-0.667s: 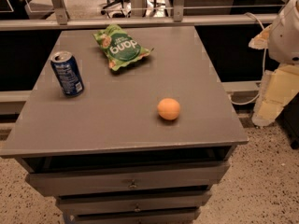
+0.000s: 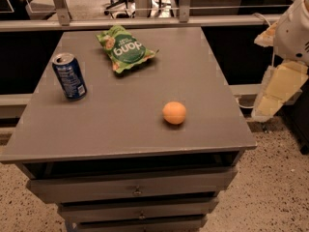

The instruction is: Move green rice chip bag near orange

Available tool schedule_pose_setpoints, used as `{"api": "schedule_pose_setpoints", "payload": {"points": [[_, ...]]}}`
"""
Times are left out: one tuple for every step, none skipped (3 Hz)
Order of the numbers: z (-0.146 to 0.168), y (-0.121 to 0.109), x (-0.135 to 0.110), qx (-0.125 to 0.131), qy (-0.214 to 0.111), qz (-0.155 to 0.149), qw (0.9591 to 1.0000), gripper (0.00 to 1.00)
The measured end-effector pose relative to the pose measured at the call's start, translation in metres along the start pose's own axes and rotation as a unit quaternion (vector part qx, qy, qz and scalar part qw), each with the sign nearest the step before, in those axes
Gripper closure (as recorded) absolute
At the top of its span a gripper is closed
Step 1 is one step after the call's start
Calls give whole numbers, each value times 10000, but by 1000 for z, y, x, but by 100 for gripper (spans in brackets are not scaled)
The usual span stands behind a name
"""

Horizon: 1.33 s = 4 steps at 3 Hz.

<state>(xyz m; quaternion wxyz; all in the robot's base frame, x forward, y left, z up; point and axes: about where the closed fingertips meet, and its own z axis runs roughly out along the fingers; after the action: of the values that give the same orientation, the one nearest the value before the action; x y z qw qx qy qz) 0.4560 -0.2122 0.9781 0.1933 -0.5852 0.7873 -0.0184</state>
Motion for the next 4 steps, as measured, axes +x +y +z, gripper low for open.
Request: {"api": "schedule_pose_setpoints", "payload": {"points": [[14,-37,-20,156,-637,439,9969,0],[30,-82,-40,373,-1151,1001,9876,0],[49,-125,-70,690,-1587,1490,9736,0],[69,-160,-97,985,-1994,1998,9543,0]]}}
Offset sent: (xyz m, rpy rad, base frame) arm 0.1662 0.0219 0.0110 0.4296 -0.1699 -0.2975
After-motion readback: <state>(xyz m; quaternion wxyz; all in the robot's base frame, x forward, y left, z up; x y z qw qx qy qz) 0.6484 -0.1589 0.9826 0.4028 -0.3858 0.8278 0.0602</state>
